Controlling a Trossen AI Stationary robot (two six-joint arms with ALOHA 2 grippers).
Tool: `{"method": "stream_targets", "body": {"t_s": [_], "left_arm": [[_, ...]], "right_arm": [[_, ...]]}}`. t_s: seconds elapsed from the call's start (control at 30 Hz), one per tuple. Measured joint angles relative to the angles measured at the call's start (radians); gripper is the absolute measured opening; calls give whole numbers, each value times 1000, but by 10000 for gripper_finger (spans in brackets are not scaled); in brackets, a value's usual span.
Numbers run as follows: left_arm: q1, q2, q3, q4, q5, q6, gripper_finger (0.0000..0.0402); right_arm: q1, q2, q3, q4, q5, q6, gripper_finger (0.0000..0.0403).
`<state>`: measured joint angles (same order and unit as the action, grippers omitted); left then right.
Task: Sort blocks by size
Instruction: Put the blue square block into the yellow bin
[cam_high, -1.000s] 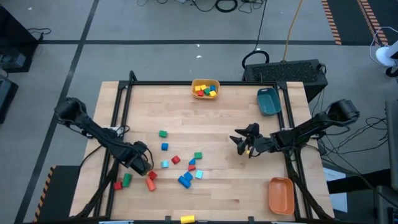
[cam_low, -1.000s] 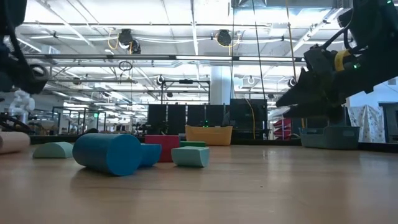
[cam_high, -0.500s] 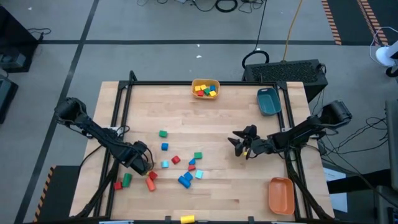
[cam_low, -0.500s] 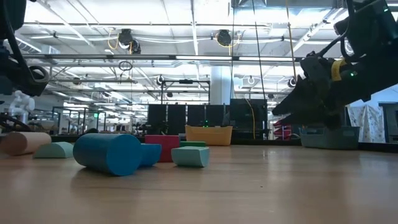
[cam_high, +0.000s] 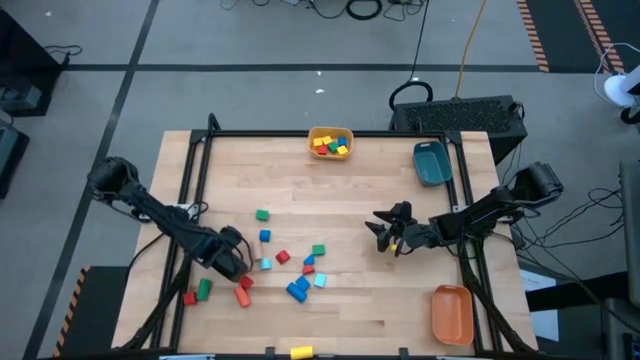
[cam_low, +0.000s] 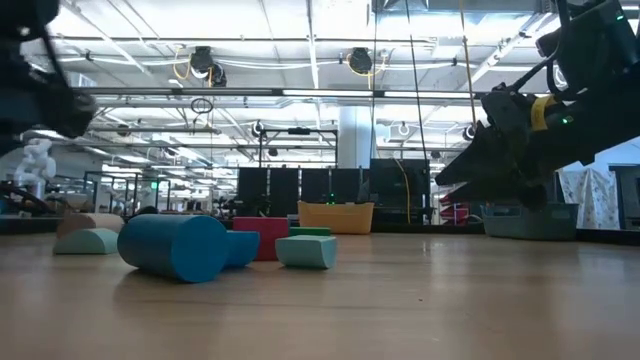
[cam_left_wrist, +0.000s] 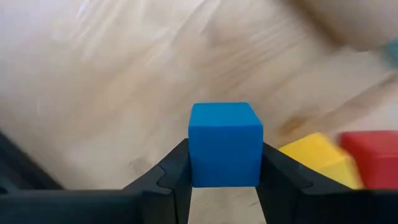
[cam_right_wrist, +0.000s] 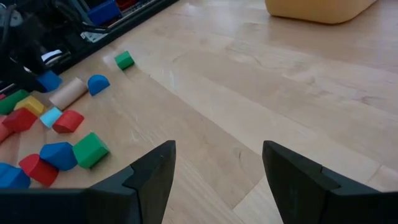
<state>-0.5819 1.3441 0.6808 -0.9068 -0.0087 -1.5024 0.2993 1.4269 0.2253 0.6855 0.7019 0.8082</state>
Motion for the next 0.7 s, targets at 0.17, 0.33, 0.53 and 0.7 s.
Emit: {"method": "stream_targets", "body": {"t_s": [0.17, 0.33, 0.53, 0.7], "left_arm": [[77, 0, 44, 0, -72, 123, 137], [209, 0, 65, 10, -121, 291, 137], [395, 0, 66, 110, -128, 526, 137], [530, 0, 67, 260, -126, 700, 137]], "right_arm": [[0, 0, 0, 0, 0, 0, 228], [0, 0, 0, 0, 0, 0, 228], [11, 0, 0, 0, 0, 1, 228], [11, 0, 0, 0, 0, 5, 228]]}}
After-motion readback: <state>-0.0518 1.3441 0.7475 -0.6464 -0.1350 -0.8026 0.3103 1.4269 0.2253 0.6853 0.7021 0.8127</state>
